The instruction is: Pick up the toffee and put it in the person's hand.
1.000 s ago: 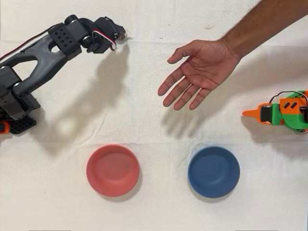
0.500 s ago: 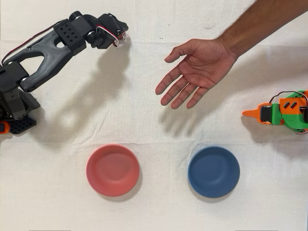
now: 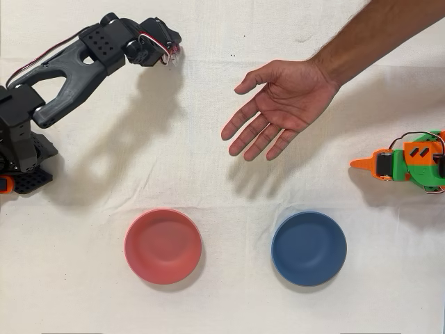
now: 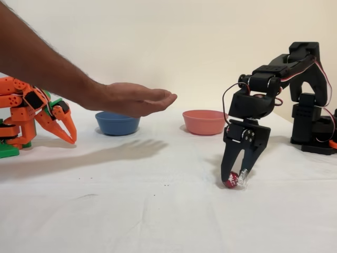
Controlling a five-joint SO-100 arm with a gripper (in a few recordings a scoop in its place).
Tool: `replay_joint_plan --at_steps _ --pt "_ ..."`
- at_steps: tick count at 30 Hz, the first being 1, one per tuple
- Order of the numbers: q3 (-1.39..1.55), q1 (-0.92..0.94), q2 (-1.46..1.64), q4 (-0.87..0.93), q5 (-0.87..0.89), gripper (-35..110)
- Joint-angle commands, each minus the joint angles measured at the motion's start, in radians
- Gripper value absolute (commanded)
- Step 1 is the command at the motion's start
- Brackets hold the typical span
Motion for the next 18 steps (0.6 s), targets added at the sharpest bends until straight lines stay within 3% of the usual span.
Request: replay_joint_plan --at_steps 1,18 --pt "-0.043 -0.021 0.035 -0.006 0.034 21" --pt "-0.041 -0.017 0.012 -0.035 0.123 13"
